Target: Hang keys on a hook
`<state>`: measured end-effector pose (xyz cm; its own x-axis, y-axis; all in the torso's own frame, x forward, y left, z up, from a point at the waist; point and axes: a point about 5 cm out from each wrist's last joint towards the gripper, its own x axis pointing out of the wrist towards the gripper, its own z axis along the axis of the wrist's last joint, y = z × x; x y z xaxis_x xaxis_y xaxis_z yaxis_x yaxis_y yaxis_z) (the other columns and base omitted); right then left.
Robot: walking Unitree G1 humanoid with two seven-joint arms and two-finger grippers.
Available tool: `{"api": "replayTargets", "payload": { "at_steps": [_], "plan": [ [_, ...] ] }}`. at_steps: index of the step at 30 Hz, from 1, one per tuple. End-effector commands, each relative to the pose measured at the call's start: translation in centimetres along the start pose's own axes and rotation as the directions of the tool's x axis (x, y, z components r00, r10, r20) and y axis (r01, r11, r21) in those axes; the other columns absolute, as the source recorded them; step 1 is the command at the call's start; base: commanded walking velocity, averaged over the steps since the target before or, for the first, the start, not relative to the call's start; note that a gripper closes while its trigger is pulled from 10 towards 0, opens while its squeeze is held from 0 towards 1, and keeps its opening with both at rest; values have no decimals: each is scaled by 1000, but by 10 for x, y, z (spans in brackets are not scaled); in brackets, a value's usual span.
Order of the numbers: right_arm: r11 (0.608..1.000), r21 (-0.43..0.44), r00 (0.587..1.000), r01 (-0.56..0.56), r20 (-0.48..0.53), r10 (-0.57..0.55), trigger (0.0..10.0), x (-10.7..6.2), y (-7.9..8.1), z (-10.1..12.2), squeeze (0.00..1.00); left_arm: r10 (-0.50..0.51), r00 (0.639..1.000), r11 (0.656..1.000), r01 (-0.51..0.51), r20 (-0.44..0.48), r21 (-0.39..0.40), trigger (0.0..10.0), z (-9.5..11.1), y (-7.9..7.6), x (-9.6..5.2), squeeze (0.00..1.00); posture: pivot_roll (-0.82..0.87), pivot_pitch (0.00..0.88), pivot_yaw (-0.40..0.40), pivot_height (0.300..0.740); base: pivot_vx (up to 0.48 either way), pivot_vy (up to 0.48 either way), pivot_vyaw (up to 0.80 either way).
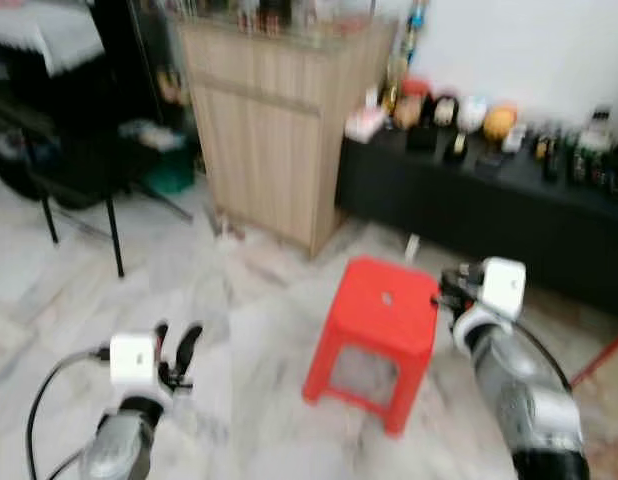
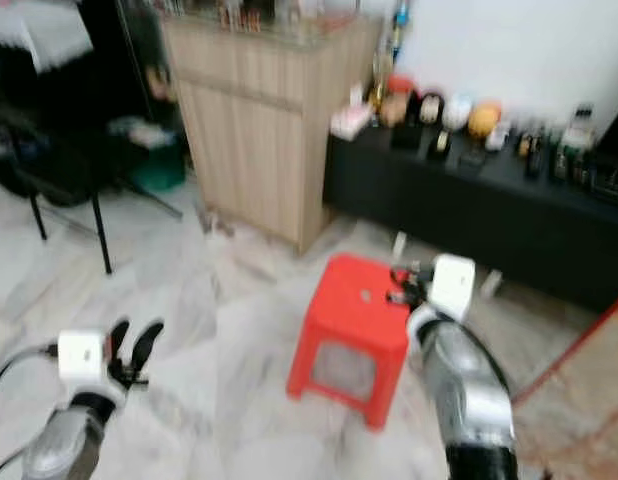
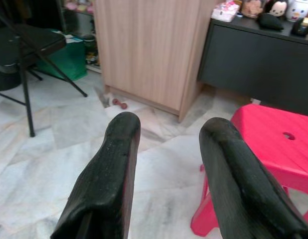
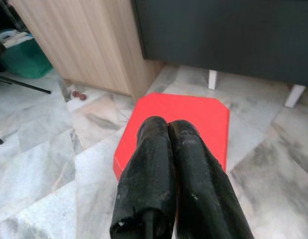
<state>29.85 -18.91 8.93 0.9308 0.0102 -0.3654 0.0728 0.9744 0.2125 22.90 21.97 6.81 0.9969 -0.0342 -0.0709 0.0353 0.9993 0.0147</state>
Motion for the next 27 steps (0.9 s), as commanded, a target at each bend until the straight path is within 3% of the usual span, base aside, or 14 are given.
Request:
{"api": "replayTargets", "payload": {
  "at_steps": [1,16,27],
  "plan": [
    [1000,12,1000,-6,19,6,10000,-1,2,7,0,-10,1000,1000,10,14,0,10000,6,-2,3,0,47,28,-76,734,0,0,0],
    [998,-4,998,-67,4,67,10000,-1,19,14,0,-34,999,999,34,36,5,10000,19,-2,6,0,54,30,-80,734,0,0,-776],
    [983,-39,981,-180,-76,177,10000,-1,42,15,0,-186,979,982,186,83,15,10000,44,-21,15,0,60,29,-94,734,0,0,-765]
  ]
}}
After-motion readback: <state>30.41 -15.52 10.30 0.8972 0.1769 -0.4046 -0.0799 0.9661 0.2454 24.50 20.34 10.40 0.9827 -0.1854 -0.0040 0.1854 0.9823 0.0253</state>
